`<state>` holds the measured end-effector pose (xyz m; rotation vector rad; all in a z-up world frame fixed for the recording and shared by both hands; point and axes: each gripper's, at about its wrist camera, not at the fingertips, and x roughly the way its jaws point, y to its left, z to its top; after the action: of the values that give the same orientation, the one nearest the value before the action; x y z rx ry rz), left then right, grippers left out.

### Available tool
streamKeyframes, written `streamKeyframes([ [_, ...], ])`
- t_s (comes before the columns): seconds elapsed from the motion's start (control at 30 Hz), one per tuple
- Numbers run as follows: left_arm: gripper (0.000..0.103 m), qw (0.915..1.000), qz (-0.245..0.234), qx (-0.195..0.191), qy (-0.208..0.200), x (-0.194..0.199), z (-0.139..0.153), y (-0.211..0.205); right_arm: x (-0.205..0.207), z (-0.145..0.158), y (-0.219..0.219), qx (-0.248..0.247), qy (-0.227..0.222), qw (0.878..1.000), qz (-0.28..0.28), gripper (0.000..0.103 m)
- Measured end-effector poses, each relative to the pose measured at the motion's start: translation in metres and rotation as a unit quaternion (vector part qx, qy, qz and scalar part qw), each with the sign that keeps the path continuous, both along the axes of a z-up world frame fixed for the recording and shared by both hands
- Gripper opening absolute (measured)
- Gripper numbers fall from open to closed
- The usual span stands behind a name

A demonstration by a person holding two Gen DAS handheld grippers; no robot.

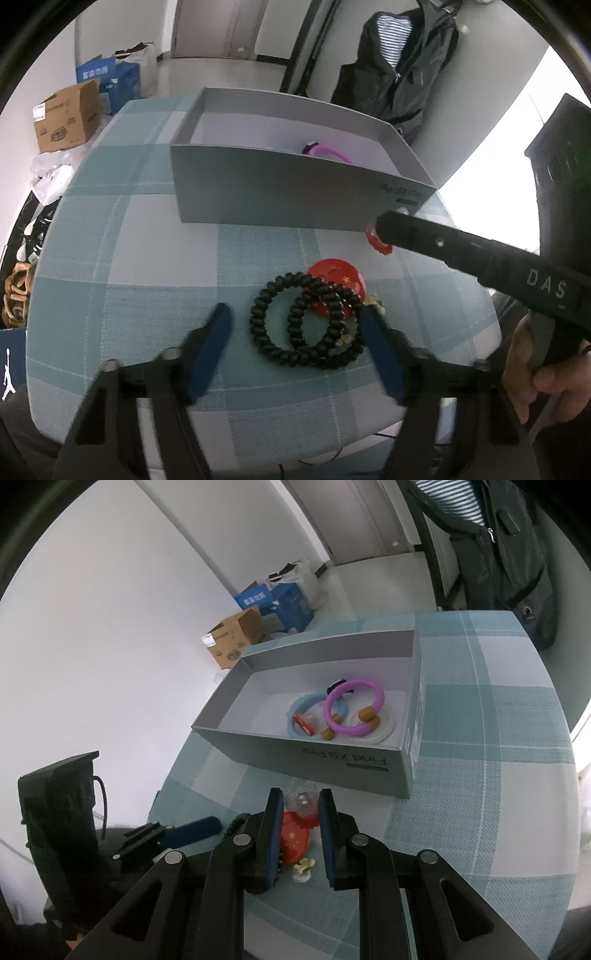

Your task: Organize jewelry

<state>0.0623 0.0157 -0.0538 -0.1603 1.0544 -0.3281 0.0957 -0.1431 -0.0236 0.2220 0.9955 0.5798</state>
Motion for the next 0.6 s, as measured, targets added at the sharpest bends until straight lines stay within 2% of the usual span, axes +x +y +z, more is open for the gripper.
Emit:
streamKeyframes([
  [0.03, 0.046, 1.0, 0.0, 0.009, -0.003, -0.0009, 0.0005, -0.0003, 0.0, 0.0004, -0.0003, 0.002, 0.0, 1.0, 0.0, 0.018],
  [0.23, 0.035, 1.0, -0.007, -0.004, 0.0, -0.0013, 0.0006, 0.001, -0.0018, 0.0034, -0.0016, 0.005, -0.006, 1.0, 0.002, 0.018],
  [0.6, 0.035, 0.9999, -0.005, -0.006, -0.01, -0.0016, 0.0048, 0.0025, -0.0007, 0.0034, -0.0015, 0.01, -0.004, 1.0, 0.002, 0.018],
])
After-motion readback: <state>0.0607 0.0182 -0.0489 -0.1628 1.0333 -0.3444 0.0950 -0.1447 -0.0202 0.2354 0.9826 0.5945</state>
